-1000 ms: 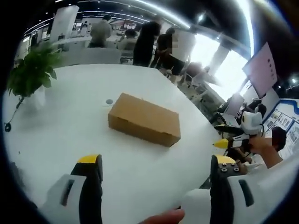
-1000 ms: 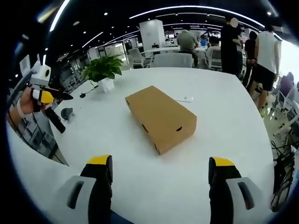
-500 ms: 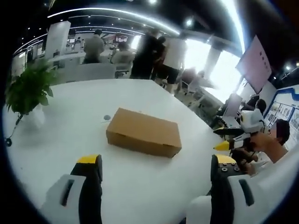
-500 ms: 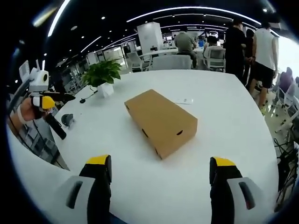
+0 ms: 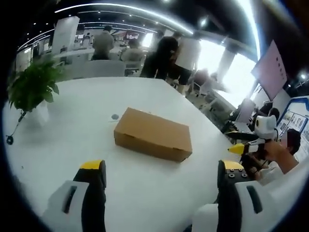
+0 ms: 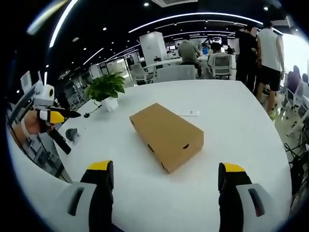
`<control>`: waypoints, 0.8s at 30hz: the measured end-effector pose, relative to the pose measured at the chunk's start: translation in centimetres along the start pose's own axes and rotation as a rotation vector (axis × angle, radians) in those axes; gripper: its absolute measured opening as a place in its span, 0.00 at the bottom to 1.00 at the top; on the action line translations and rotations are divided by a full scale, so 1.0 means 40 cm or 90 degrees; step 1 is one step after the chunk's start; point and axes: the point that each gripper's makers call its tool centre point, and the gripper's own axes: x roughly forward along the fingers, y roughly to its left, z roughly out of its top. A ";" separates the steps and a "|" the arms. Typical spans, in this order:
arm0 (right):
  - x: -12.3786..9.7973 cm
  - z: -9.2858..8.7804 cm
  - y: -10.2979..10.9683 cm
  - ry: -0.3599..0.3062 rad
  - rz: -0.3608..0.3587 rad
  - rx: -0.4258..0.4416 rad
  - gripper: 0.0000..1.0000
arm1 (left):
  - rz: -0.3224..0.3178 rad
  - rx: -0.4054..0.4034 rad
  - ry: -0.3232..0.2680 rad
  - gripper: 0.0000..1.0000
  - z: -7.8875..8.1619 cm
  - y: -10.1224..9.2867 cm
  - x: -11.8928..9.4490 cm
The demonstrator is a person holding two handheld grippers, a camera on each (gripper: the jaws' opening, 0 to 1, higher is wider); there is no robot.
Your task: Operate the shoe box by opening the lid, removing the specified soft item, and placing it in the target area until the item is outside and the box remains undamaged.
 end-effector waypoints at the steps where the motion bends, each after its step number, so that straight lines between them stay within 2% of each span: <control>1: -0.001 -0.002 -0.001 0.002 -0.002 -0.001 0.92 | -0.001 -0.002 -0.001 0.99 0.002 0.001 0.001; 9: 0.010 -0.008 -0.003 0.003 -0.002 0.022 0.92 | 0.006 -0.007 0.005 0.98 -0.002 0.008 0.006; 12: 0.020 -0.005 -0.003 0.003 0.004 0.051 0.92 | 0.008 -0.009 0.007 0.98 -0.004 0.011 0.007; 19: 0.051 -0.002 -0.007 0.002 0.012 0.083 0.91 | 0.007 -0.010 0.006 0.98 -0.006 0.009 0.009; 24: 0.082 -0.002 -0.025 -0.002 0.017 0.099 0.90 | 0.011 0.002 0.023 0.95 -0.017 0.012 0.008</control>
